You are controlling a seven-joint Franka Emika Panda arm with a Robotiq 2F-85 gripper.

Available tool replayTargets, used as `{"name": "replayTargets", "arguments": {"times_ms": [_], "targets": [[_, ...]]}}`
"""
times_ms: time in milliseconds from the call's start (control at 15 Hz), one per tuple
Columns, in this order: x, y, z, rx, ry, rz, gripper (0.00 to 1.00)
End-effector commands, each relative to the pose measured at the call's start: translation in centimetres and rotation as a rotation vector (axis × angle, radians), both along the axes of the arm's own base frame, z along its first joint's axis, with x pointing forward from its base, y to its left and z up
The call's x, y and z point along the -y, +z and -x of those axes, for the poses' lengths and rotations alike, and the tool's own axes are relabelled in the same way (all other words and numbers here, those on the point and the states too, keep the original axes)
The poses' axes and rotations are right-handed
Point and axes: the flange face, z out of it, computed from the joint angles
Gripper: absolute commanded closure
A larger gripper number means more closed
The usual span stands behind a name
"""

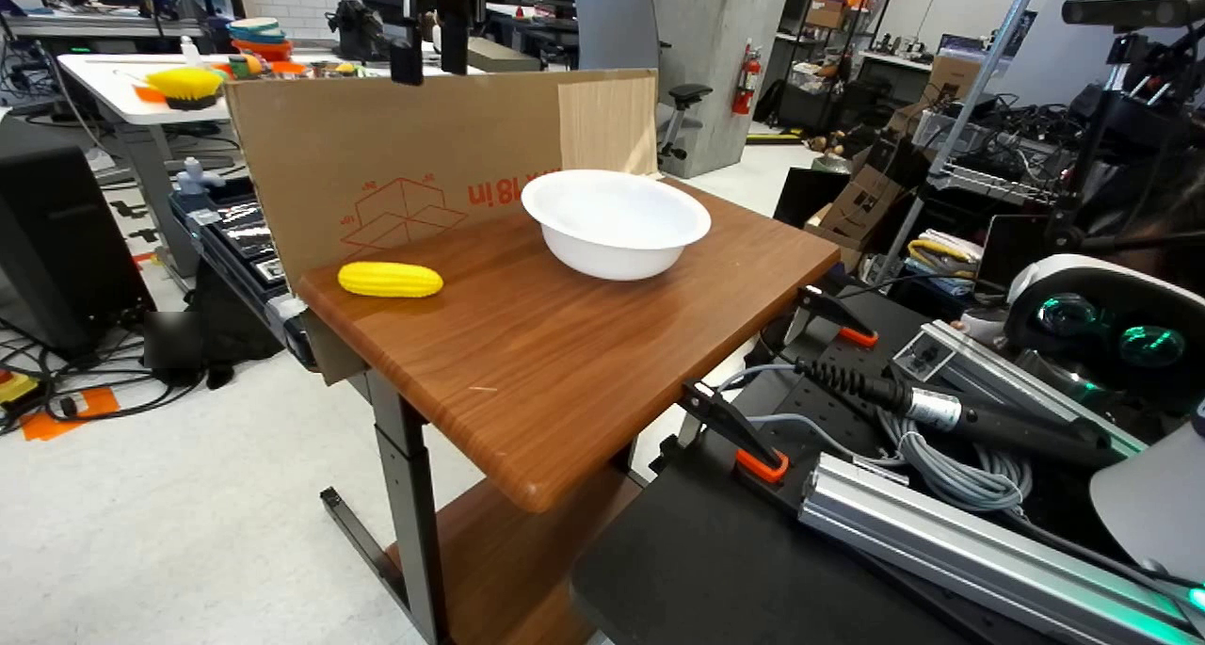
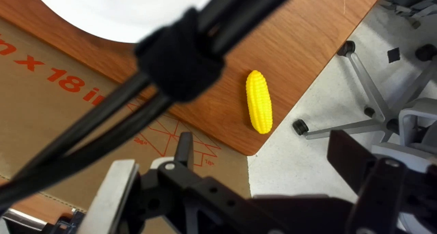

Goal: Put the corn toy in the bowl

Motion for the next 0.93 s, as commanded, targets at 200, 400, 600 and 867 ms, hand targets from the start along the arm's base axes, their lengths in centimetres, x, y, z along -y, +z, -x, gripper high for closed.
{"name": "replayTargets", "arguments": {"times_ms": [200,400,600,867], "targets": [[-2.4,-2.1,-0.8,-0.090,0.055,0.032,0.00],[-2.9,-4.6,-0.9,-0.135,0.057,0.083,0.00],[-3.2,-7.8,-1.0,-0.203,0.080,0.134,0.00],[-3.9,-11.6,-1.6,-0.271,0.119,0.188,0.00]]}}
